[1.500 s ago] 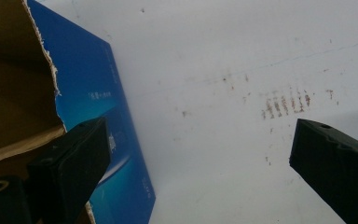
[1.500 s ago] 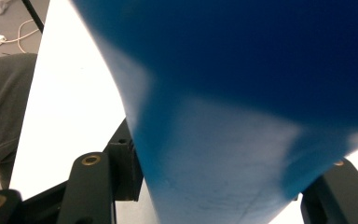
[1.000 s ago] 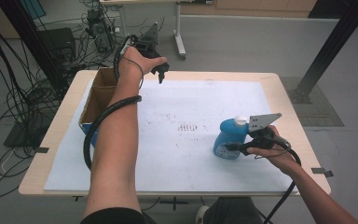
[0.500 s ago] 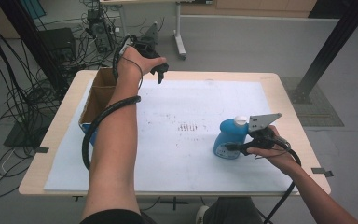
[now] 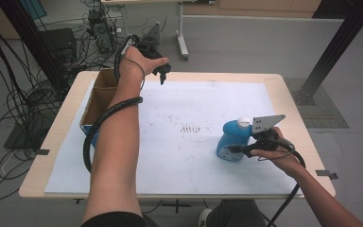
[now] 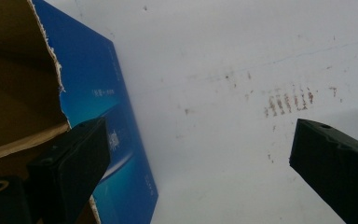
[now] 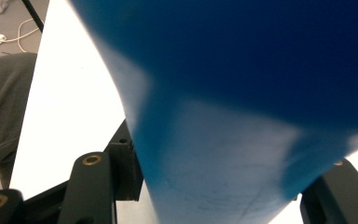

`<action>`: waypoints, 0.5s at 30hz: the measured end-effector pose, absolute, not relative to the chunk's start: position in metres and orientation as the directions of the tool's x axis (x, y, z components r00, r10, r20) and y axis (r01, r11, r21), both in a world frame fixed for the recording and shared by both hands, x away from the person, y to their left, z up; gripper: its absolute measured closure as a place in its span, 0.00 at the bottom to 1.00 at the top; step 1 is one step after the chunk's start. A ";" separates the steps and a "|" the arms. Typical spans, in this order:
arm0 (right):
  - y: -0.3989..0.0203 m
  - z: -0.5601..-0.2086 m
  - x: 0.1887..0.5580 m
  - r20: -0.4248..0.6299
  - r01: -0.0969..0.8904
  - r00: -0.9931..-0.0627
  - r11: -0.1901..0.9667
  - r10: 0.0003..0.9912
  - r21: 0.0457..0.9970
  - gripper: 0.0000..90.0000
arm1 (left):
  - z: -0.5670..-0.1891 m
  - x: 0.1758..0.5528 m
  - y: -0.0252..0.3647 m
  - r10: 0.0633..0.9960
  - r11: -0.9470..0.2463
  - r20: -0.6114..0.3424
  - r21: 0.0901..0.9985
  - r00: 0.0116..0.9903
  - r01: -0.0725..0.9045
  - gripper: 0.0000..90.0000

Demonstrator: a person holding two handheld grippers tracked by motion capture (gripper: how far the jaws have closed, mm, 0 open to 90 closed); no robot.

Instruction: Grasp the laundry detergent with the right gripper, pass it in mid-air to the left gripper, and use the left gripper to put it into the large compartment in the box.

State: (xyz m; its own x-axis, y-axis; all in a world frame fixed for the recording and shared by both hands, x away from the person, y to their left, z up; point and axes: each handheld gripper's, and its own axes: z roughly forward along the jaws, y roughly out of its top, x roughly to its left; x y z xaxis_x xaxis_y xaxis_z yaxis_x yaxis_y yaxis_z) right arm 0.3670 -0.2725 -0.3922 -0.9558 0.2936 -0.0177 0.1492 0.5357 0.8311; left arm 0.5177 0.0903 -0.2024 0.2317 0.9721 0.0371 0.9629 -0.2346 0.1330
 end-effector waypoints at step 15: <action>-0.273 -0.392 0.367 -0.013 0.152 -0.956 0.534 0.293 0.832 0.48 | -0.201 0.519 0.087 0.971 -0.239 0.040 0.136 0.236 0.961 0.06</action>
State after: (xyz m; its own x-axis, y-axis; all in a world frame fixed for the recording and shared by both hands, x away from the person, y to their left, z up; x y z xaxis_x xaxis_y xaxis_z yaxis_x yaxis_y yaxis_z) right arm 0.3674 -0.2729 -0.3924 -0.9561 0.2926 -0.0131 0.1519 0.5339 0.8318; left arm 0.5187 0.0874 -0.2007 0.2357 0.9710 0.0396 0.9614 -0.2389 0.1363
